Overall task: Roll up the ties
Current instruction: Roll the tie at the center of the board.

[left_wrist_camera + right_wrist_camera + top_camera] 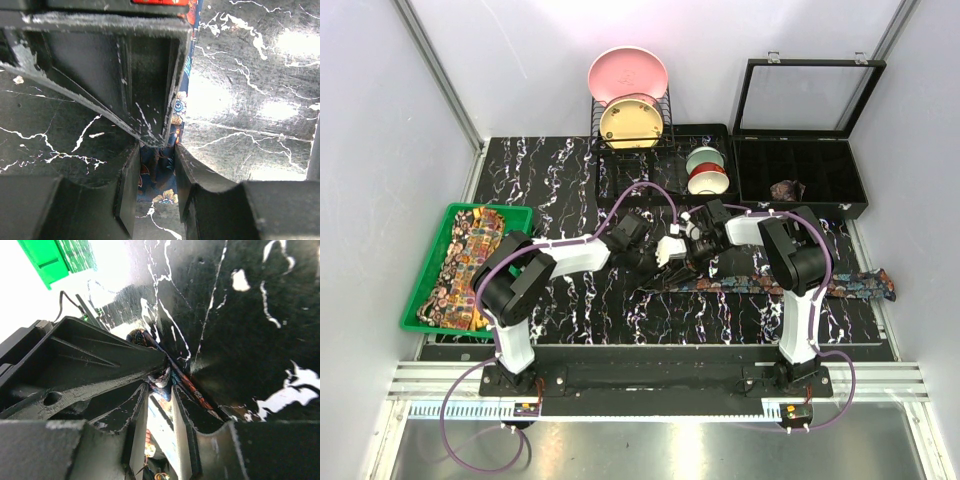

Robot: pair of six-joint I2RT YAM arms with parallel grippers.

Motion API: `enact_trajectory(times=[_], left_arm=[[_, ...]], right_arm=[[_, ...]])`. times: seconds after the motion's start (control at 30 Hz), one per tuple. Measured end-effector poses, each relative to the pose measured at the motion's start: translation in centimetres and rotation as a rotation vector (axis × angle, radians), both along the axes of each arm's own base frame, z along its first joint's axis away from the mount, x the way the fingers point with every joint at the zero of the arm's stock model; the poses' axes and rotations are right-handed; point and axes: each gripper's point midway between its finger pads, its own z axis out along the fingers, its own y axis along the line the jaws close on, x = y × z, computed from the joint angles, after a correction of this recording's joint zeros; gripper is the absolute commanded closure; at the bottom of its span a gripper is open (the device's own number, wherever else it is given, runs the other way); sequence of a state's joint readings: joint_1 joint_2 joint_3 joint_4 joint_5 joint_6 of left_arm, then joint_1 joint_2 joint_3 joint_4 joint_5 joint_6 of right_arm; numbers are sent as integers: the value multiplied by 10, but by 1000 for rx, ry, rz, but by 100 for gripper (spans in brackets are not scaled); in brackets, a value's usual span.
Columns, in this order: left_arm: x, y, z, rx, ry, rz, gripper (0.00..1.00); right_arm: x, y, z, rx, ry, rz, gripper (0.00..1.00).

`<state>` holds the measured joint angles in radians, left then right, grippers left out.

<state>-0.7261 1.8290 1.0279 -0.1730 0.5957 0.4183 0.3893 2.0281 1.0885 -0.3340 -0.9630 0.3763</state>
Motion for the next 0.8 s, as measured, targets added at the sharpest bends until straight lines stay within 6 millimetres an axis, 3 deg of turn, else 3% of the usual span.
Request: enact_trajectory(times=[0.13,0.27,0.5,0.6,0.8], left_arm=[[0,0,0,-1,-1,-1,62],[0,1,0,0,0,2,53],[0,10,2,-5,-6,23,31],[-6,24,9,-3,-12,34,28],[-5,28,19,-17,-52,24,29]], right_arm=[[-2,2,-1,-2,7,5,75],[-3,2,-2,-7,18,2,100],[-5,-1,-8,-45,16,1,100],[-6,-4,-11,-64,15,3,100],[-7,-5,-12,-70,17,6,100]])
